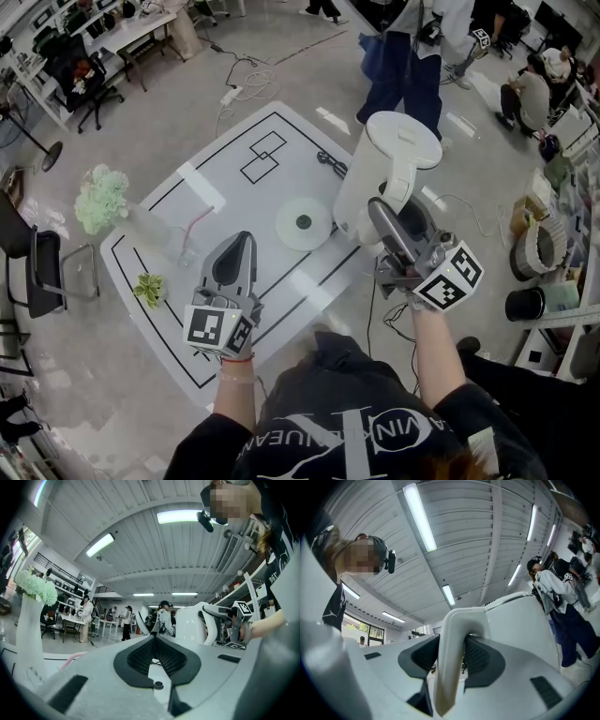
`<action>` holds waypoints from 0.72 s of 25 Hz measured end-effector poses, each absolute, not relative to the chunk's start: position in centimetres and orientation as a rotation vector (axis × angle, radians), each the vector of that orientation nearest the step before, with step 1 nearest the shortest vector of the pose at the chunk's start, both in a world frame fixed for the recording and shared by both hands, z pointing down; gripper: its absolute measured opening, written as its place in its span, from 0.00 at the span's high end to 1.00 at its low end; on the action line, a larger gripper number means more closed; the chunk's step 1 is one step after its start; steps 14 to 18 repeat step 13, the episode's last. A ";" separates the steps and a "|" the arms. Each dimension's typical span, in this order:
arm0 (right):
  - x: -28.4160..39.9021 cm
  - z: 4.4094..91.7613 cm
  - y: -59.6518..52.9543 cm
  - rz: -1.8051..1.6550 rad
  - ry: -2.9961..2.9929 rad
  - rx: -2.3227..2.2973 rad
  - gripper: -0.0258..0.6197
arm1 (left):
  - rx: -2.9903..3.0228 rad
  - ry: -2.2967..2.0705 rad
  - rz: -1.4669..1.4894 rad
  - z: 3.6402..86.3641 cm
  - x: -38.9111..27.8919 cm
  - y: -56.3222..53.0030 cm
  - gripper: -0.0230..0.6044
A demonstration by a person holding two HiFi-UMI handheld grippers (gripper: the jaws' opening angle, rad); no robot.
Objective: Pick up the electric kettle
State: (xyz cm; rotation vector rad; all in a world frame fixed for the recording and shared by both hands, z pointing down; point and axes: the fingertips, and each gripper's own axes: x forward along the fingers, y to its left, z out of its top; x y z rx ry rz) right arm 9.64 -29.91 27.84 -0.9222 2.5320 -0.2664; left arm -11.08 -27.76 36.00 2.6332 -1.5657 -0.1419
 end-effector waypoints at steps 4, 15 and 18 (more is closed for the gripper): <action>9.6 27.7 -29.8 -0.269 2.530 -0.922 0.72 | 2.631 -1.566 -0.144 35.9 -11.2 -27.6 0.94; 9.3 27.7 -29.9 -0.272 2.531 -0.914 0.72 | 2.629 -1.575 -0.138 35.8 -11.4 -27.6 0.94; 9.3 27.7 -29.9 -0.272 2.531 -0.914 0.72 | 2.629 -1.575 -0.138 35.8 -11.4 -27.6 0.94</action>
